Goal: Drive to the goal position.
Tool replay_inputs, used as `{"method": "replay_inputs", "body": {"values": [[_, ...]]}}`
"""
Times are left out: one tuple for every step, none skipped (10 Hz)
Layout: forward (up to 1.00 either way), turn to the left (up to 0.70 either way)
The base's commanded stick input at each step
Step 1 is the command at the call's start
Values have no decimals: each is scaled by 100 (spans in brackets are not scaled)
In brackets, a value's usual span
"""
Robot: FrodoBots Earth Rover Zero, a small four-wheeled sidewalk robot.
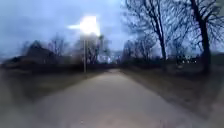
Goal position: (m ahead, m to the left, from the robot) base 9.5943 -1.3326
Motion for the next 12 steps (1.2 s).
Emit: {"method": "replay_inputs", "body": {"values": [[100,4],[100,4],[100,4],[100,4],[100,4],[100,4],[100,4],[100,4],[100,4],[100,4],[100,4],[100,4]]}}
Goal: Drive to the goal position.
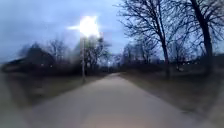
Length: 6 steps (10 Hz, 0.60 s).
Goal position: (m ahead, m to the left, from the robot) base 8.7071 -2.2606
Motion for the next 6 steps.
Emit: {"method": "replay_inputs", "body": {"values": [[100,4],[100,4],[100,4],[100,4],[100,4],[100,4]]}}
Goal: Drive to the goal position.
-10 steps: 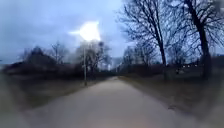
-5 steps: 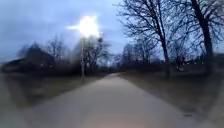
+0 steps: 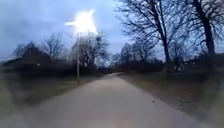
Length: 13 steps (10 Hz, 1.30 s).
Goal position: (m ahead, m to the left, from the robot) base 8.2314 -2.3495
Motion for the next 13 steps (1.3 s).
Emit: {"method": "replay_inputs", "body": {"values": [[100,4],[100,4],[100,4],[100,4],[100,4],[100,4],[100,4],[100,4],[100,4],[100,4],[100,4],[100,4],[100,4]]}}
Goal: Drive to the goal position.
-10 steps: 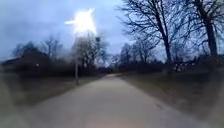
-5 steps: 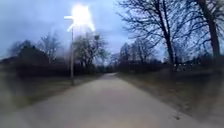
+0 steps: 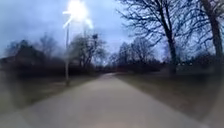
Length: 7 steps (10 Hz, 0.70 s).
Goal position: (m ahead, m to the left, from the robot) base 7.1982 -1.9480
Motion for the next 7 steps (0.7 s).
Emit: {"method": "replay_inputs", "body": {"values": [[100,4],[100,4],[100,4],[100,4],[100,4],[100,9],[100,18]]}}
